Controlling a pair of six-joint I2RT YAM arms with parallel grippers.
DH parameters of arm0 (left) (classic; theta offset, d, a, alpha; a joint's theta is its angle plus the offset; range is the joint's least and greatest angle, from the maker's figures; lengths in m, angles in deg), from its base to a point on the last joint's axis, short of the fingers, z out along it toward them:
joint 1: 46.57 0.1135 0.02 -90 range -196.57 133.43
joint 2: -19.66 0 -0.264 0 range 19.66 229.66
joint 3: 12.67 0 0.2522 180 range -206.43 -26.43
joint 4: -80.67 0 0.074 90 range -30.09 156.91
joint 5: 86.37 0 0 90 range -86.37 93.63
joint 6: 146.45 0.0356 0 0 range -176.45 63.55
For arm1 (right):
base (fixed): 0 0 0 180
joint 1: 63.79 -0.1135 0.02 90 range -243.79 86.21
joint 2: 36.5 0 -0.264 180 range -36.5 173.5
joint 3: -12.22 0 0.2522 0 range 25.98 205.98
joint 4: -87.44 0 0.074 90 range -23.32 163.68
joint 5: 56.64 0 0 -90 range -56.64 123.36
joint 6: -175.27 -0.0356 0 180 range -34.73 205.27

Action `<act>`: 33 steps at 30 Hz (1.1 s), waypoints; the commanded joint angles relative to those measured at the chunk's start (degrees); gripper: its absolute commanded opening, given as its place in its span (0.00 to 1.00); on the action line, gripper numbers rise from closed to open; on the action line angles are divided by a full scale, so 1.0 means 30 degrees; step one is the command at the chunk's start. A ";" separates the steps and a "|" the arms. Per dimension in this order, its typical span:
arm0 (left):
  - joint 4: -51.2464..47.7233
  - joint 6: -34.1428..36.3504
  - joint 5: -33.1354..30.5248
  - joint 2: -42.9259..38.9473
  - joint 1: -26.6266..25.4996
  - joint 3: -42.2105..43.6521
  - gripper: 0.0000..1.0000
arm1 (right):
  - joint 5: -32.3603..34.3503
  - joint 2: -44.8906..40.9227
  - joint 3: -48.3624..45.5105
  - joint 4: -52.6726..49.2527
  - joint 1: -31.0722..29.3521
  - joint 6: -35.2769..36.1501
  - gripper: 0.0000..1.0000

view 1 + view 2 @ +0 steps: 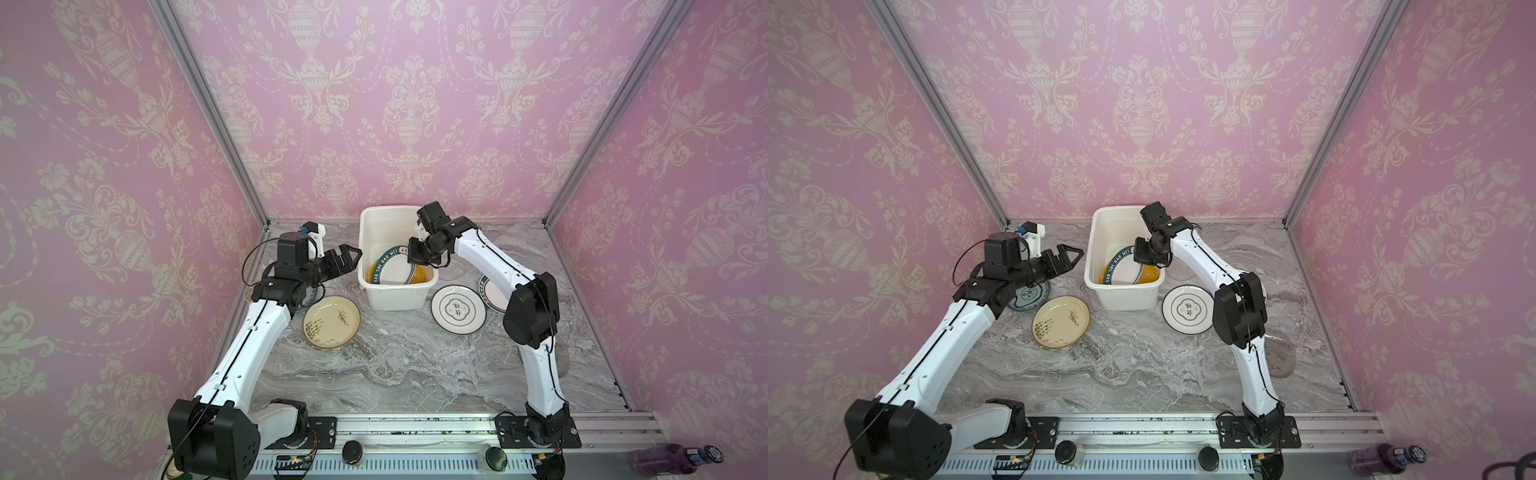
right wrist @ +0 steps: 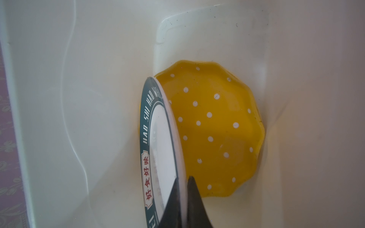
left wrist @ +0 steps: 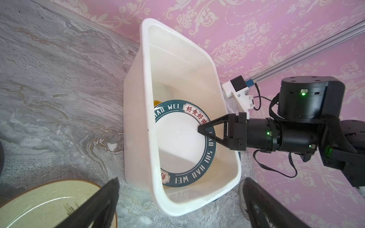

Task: Place the plates into the plastic bin on the countertop
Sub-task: 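Lower the plate onto the yellow plates and open the right gripper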

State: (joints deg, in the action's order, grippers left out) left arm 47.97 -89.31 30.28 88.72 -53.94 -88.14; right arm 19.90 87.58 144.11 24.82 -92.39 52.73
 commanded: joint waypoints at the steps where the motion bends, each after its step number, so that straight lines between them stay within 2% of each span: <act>1: -0.0232 0.0399 -0.0286 -0.0263 -0.0090 0.0065 0.99 | -0.0540 0.0490 -0.0504 -0.0870 -0.0311 0.0656 0.08; 7: -0.0279 0.0383 -0.0301 -0.0286 -0.0102 0.0121 0.99 | 0.0031 0.0615 -0.0803 -0.1337 -0.0315 0.1102 0.18; 26: -0.0397 0.0290 -0.0121 -0.0124 -0.0106 0.0038 0.99 | 0.0998 0.1663 -0.1114 -0.2217 -0.0633 0.1953 0.19; 33: -0.0277 0.0255 -0.0010 0.0191 -0.0093 0.0063 0.99 | 0.1364 0.1596 -0.1590 -0.2463 -0.0809 0.2140 0.28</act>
State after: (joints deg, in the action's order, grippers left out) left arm 47.92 -89.31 30.28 88.76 -53.94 -88.14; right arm 24.41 87.75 143.24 23.48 -93.94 57.87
